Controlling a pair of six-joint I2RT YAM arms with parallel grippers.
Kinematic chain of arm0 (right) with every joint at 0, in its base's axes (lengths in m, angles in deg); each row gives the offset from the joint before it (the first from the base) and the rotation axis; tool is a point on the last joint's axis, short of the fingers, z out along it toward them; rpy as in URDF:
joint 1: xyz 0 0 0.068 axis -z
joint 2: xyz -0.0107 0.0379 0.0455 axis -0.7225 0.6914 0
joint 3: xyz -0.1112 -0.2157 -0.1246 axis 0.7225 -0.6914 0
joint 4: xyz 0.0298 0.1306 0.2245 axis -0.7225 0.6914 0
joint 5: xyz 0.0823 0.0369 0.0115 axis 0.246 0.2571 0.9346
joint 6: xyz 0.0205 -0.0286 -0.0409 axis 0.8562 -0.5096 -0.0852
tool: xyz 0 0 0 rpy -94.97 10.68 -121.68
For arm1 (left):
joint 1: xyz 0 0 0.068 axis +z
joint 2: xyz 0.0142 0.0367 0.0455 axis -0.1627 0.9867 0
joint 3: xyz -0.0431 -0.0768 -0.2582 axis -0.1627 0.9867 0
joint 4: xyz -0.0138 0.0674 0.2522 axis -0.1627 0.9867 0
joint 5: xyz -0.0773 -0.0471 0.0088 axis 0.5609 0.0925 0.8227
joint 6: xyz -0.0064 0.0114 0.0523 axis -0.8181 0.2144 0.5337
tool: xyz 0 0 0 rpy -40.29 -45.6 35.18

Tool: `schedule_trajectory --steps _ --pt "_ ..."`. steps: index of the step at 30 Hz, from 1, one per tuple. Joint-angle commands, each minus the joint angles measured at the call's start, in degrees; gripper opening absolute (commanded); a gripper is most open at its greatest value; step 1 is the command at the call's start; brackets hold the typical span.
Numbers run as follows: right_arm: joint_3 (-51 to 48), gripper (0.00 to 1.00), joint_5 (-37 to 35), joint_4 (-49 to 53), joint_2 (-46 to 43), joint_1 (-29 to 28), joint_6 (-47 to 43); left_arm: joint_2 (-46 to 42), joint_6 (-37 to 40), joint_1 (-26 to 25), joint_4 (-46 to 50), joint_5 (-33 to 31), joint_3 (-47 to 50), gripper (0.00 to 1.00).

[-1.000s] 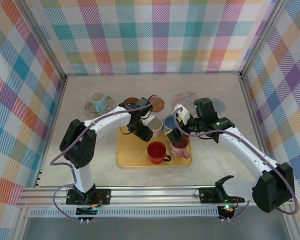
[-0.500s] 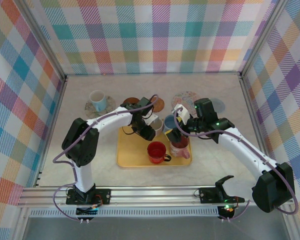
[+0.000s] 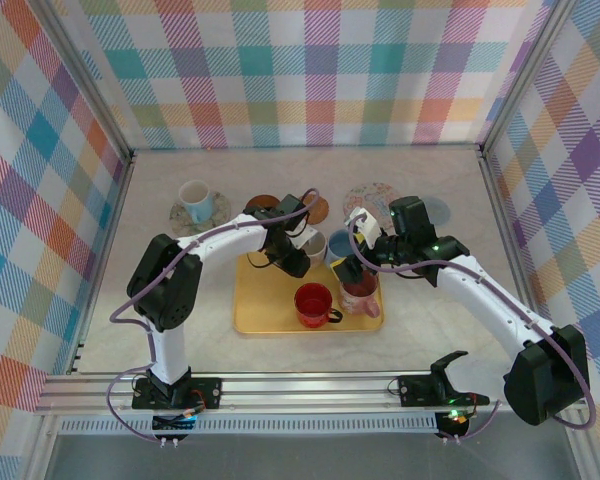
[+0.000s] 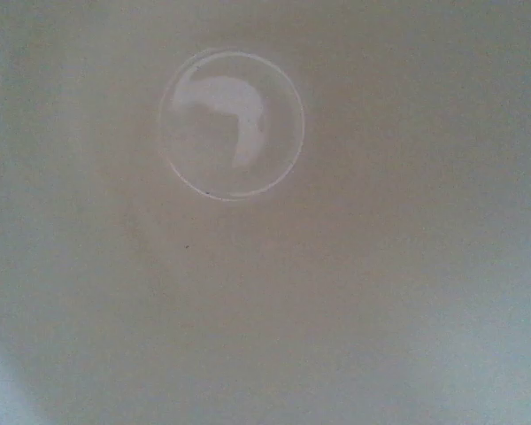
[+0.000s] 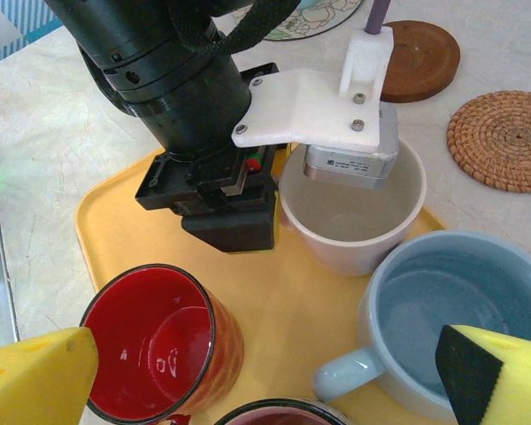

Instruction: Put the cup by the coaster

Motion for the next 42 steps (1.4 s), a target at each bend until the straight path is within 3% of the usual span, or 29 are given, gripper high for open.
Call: schedule_trajectory --steps 1,20,29,42 --pt "-0.5 0.99 0.5 -1.1 -1.0 0.3 0.5 1.0 -0.5 -0.6 -1.6 -0.2 0.4 0.36" --pt "-0.7 0.99 0.9 -1.7 -1.0 0.3 1.0 -1.1 -1.3 -0.5 -3.3 -2.1 2.8 0.17" --pt "-0.8 0.99 0.8 -2.5 -1.1 0.2 1.0 -2.2 -1.5 -0.6 -3.9 -3.1 3.2 0.0" --pt "1.7 0.99 0.9 -4.7 -0.5 0.3 3.0 -6.3 -4.2 0.3 -3.9 -4.9 0.3 0.0"
